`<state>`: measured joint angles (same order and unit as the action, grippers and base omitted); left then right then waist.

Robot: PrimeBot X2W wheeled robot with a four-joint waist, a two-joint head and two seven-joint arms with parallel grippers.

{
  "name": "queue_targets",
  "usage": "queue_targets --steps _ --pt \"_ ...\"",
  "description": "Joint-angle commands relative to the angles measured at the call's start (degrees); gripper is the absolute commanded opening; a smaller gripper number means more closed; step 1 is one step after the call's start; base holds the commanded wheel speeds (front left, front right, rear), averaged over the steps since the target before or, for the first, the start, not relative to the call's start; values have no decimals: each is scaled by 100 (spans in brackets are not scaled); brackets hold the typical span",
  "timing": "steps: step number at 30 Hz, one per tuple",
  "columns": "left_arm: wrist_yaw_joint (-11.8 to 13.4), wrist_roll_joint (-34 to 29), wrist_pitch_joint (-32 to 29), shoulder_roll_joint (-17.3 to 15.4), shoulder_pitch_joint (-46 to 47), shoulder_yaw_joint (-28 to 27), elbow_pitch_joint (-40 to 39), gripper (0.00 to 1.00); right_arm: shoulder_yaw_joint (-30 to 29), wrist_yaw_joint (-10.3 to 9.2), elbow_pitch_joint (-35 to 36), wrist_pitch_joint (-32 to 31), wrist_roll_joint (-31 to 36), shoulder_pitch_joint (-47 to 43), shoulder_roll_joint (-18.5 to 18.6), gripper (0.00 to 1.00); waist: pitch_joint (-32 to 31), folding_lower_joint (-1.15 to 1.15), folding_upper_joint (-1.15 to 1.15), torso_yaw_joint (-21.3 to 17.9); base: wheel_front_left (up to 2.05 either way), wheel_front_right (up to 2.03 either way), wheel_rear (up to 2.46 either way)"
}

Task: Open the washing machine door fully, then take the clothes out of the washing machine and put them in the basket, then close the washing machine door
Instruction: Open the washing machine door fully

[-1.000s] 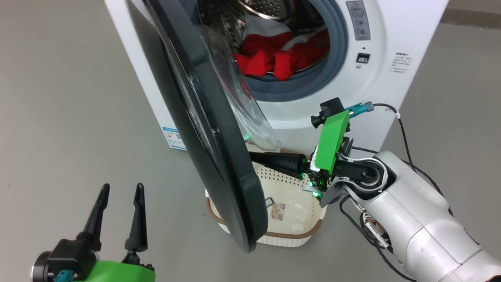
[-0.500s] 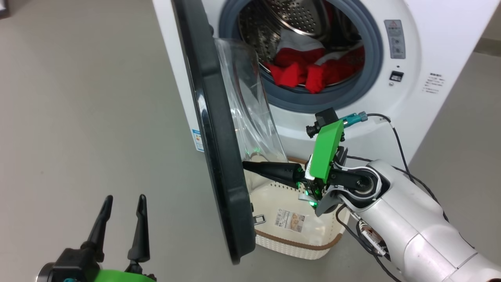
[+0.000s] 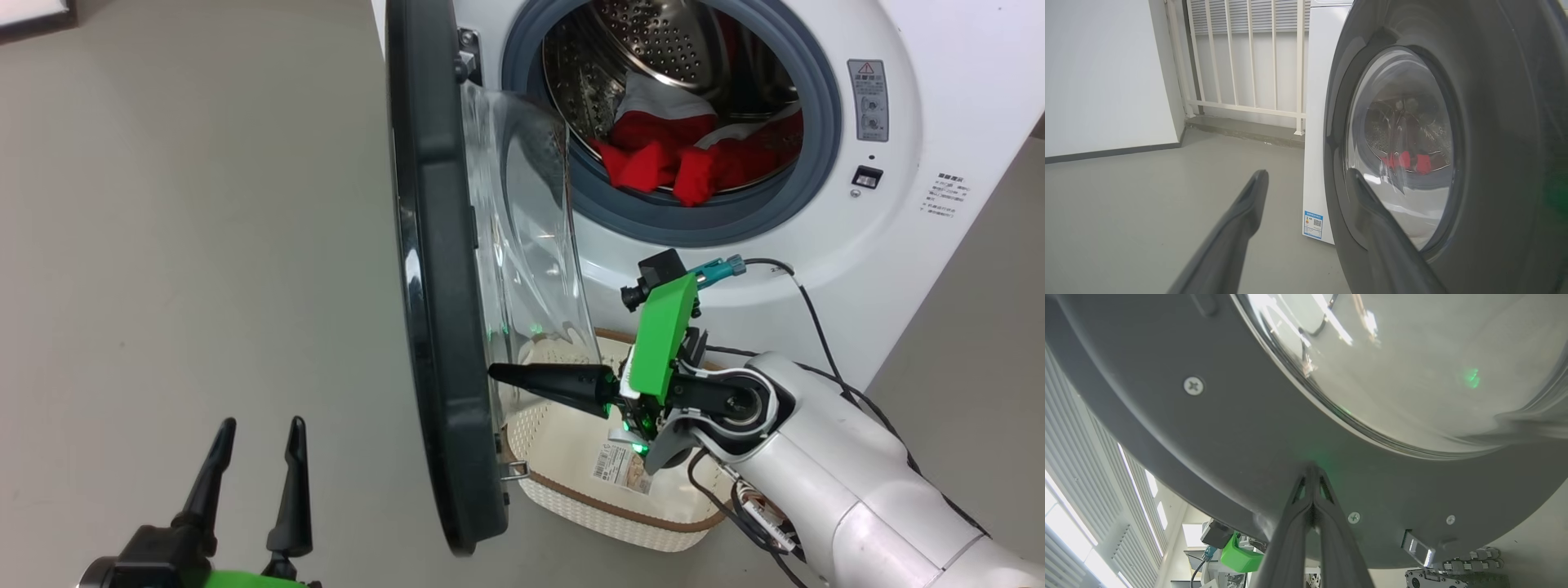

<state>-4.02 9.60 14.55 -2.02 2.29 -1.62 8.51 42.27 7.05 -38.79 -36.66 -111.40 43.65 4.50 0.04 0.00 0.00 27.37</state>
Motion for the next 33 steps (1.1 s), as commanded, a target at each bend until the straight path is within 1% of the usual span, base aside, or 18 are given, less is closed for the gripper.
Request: queue_targets --steps 1,11,23,24,26,28,33 --pt "53 0 45 -86 80 -181 -171 100 79 44 157 60 -54 114 -162 0 4 0 0 13 0 0 0" --pt "56 23 45 -86 37 -186 -178 100 271 44 172 143 -203 168 -162 0 6 0 0 31 0 0 0" --pt "24 32 45 -86 65 -211 -103 100 231 44 114 214 -132 126 -162 0 -11 0 0 2 0 0 0" --pt "21 28 45 -86 73 -204 -93 100 210 44 101 231 -91 111 -162 15 -14 0 0 -4 0 0 0" --pt "13 21 45 -86 90 -193 -73 100 143 44 76 289 42 82 -162 42 -21 0 0 -20 0 0 0" --pt "5 16 45 -86 106 -192 -54 100 33 44 66 414 227 39 -162 99 -28 0 0 -36 0 0 0" --pt "-29 11 45 -86 139 -189 20 100 -208 44 190 737 775 -138 -70 100 -62 0 0 -76 0 0 0"
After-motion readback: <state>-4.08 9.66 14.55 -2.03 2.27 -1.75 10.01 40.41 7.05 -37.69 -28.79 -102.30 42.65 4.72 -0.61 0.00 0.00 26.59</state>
